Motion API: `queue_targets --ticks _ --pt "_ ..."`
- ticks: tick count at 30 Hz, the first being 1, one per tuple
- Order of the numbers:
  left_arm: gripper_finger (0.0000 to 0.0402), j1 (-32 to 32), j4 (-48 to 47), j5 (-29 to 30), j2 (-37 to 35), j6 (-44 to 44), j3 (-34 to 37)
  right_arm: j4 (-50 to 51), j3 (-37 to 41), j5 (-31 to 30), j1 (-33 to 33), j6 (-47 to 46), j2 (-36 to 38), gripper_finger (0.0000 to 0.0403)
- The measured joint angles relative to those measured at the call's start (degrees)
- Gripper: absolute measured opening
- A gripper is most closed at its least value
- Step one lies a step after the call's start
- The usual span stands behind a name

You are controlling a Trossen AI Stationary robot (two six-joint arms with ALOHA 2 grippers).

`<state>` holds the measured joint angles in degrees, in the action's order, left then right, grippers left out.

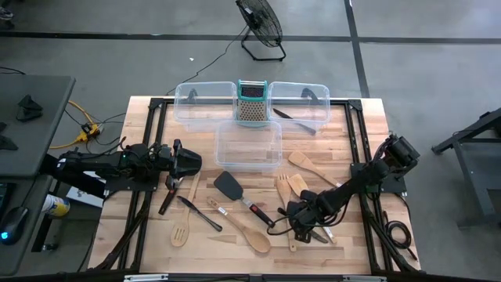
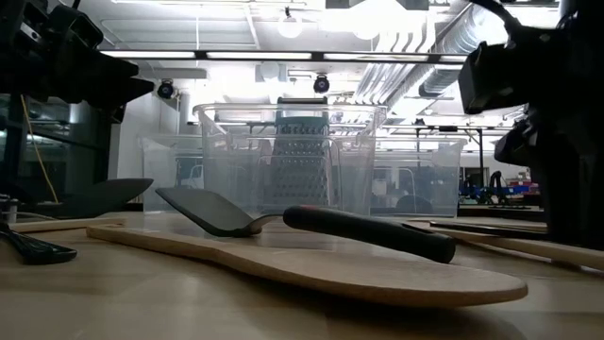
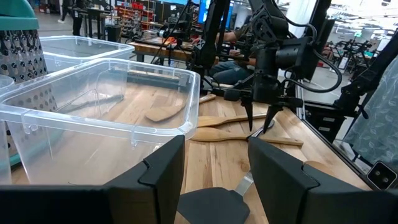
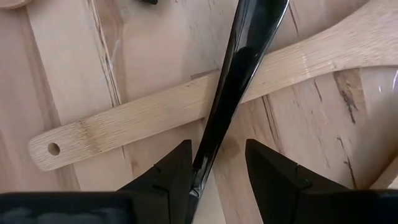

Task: Pick & Place Kitchen Items
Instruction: Put the right black knife into the right transparent bin

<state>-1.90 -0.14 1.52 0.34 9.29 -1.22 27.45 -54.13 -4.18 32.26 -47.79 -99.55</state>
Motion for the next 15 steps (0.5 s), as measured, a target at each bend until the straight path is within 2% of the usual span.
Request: queue_targets --ticks 10,15 --pt "0.0175 0.0 0.0 0.0 0.0 0.0 0.0 -0.9 -0.1 -0.4 -0.5 -3.2 -1.7 0.0141" --pt "0.0175 0.0 0.0 0.0 0.0 0.0 0.0 -0.5 -0.1 -0.7 -0.5 -3.4 -2.0 0.0104"
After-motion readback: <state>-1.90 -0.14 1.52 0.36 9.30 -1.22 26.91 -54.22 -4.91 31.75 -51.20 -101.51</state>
